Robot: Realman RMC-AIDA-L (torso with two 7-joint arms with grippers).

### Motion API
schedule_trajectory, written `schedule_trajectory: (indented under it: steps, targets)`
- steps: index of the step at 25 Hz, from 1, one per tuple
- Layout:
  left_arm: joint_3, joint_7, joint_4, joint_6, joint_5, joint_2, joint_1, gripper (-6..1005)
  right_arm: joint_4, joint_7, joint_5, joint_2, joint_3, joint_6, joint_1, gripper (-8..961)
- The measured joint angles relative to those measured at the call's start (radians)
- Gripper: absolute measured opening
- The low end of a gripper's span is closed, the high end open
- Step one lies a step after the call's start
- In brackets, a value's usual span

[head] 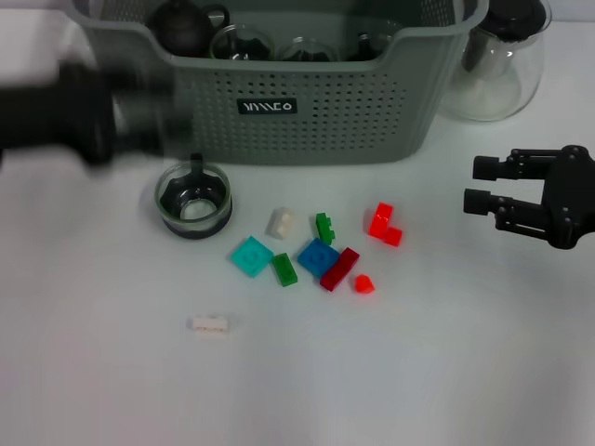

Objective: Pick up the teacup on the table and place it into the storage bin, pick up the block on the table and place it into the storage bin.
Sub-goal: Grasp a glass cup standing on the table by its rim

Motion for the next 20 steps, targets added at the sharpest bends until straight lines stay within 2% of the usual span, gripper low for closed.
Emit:
schedule_trajectory:
  steps: [3,6,15,20]
  targets:
    - [0.056,0.122,0.022,-0.03,0.132,-0.024,0.021,469,0.0,0.006,0.0,-0.001,0.0,0.006,0.001,488]
    - [0.121,0.194,0.007,-0.088,0.198,-0.034,0.03,461,0.0,0.01,0.0,-0.002,0.0,0.011,0.002,488]
    - [0.208,0.277,-0.108,-0.291,0.263,-0.039,0.027,438,0.022,0.02,0.0,-0.004,0.004,0.011,0.003,489]
    - [0.24,0.331,-0.162,-0.346,0.258,-0.038,0.019,426,0.023,0.039,0.0,-0.009,0.008,0.005,0.003,489]
